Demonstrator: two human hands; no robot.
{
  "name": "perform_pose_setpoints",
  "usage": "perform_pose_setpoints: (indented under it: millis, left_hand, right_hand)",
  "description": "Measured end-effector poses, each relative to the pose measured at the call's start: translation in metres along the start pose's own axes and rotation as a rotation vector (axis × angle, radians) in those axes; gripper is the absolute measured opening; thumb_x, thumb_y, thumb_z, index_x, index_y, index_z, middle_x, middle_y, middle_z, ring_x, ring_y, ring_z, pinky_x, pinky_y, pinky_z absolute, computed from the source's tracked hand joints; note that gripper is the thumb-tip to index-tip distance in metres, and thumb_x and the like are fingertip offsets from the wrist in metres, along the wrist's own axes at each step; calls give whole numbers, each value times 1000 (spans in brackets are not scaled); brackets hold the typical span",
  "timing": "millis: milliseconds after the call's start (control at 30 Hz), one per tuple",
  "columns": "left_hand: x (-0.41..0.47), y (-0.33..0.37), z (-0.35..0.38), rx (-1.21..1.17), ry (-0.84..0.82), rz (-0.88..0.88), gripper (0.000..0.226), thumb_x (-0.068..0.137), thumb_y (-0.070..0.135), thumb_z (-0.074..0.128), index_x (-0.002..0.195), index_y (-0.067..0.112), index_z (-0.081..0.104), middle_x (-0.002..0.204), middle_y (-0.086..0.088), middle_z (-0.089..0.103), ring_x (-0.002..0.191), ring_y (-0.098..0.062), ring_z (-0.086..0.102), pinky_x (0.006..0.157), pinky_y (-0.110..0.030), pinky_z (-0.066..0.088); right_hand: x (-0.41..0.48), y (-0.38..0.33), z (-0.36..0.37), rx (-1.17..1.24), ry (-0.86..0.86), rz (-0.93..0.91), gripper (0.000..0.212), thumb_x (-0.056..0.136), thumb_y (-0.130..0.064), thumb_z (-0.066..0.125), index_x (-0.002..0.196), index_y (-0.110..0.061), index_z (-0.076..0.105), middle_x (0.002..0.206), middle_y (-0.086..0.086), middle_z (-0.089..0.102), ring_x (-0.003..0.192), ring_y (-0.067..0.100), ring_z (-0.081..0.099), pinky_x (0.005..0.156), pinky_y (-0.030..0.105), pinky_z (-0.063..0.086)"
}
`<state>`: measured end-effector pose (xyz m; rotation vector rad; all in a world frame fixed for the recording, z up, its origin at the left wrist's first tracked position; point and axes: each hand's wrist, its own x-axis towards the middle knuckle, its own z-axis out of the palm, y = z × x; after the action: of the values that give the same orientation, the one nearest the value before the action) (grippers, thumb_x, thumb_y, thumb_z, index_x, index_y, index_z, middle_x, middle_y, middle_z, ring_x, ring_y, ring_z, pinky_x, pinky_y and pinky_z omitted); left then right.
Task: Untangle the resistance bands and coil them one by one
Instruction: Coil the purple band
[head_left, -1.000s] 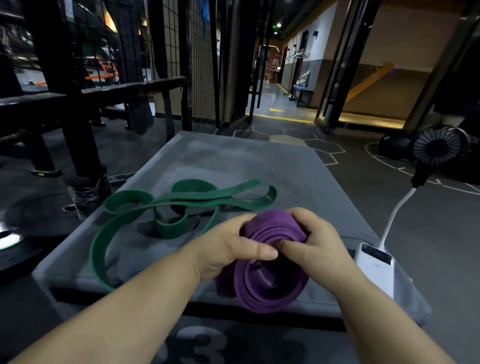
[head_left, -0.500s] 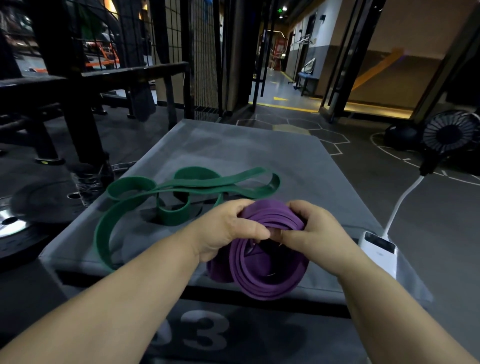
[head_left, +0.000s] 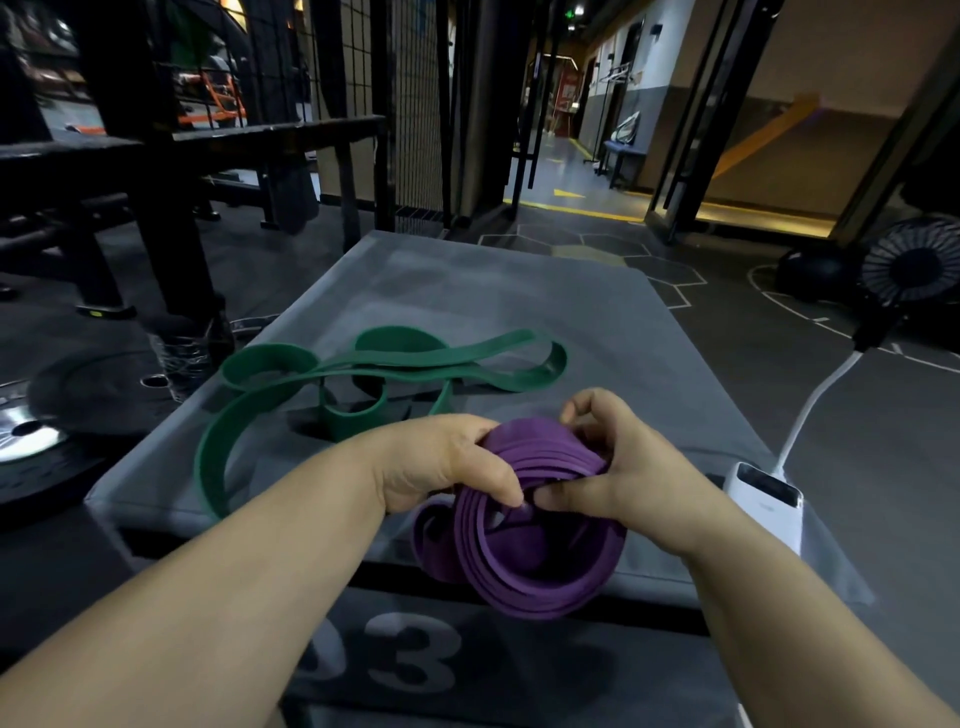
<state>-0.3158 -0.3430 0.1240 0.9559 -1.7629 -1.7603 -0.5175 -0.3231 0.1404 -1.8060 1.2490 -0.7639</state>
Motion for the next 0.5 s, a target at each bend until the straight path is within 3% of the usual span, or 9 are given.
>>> perform_pose_setpoints:
  millis: [200,300,367,433,500]
  left_hand:
    - [3,-5,0,-301,-70,104,29,60,10,64,88,8,69,78,-7,64,70,-19,62,68,-27,51]
    - [4,-7,-2,-348,50,78,49,54,13,68,99,-6,62,81,-15,62,72,-26,60,70,-30,53]
    - [7,-7,-2,-317,182,78,62,51,13,70,107,-8,58,86,-17,63,74,-27,61,73,-32,53]
    - [10,-5,-1,-273,333,102,48,52,8,70,98,3,59,76,-7,67,65,-18,63,65,-26,54]
    - [11,-4,-2,-228,392,134,35,57,9,67,90,9,58,72,-3,67,60,-13,63,60,-22,53]
  right_hand:
    - [2,0,-3,53,-110,54,51,64,-7,88,107,-23,64,95,3,74,89,21,71,85,38,58]
    - [3,4,-4,88,-111,37,51,66,-5,86,109,-22,64,97,6,73,91,25,70,84,39,57]
    - [6,7,-3,89,-57,23,38,72,-9,84,104,-20,66,91,4,74,85,22,71,79,37,57]
    - [8,9,0,130,29,21,26,74,-12,83,94,-20,69,81,0,74,76,17,71,73,35,53]
    - [10,10,3,231,66,31,26,68,-18,83,91,-16,70,78,2,73,73,20,69,73,39,54]
